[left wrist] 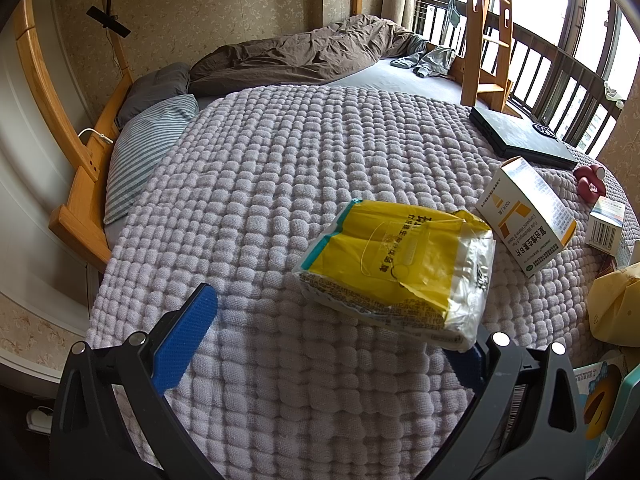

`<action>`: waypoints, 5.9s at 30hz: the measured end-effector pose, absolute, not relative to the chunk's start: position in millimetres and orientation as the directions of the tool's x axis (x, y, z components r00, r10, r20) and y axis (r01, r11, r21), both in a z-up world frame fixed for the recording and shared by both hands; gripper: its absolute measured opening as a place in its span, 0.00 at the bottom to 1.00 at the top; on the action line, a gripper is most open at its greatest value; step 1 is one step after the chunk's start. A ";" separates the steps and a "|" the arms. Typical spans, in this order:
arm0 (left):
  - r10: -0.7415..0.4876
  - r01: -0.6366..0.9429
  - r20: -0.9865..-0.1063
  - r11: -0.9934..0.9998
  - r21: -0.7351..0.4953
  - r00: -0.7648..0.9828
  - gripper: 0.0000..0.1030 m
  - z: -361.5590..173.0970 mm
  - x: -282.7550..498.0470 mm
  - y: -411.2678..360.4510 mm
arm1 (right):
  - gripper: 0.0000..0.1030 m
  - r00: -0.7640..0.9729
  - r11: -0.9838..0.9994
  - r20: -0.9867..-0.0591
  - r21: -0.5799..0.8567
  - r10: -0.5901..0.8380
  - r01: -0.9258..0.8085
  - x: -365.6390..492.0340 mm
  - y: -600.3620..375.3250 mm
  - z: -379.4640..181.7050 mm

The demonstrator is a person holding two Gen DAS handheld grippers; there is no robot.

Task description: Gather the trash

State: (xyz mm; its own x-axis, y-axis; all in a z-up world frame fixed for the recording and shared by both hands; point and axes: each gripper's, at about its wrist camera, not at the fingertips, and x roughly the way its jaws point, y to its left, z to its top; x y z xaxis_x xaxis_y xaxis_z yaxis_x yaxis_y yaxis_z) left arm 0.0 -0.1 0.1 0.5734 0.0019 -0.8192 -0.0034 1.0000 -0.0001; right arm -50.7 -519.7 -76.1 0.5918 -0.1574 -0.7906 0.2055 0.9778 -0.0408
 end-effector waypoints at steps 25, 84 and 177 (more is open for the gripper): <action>0.002 -0.003 -0.819 1.000 0.000 0.573 0.99 0.0 -0.1 -0.1 | 0.97 0.592 0.978 -0.790 -0.041 -0.158 0.206 -50.7 -519.5 -76.2; -0.527 0.312 -0.721 0.849 -0.426 0.451 0.94 53.0 -94.9 -128.5 | 0.72 0.603 0.999 -0.797 0.026 0.035 -0.024 -206.8 -393.6 -81.9; -0.243 0.452 -0.910 0.889 -0.070 0.336 0.94 -34.5 -252.6 -95.2 | 0.70 0.397 0.967 -0.888 0.164 0.231 -0.196 -281.9 -328.7 -114.0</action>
State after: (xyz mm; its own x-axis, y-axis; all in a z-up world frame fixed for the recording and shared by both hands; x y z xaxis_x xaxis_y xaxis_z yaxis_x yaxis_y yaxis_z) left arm -252.6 -95.2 -34.5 0.3355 -0.2425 -0.9103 0.4524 0.8891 -0.0701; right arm -281.9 -328.7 -114.0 0.3972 0.2310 -0.8882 -0.1961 0.9668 0.1637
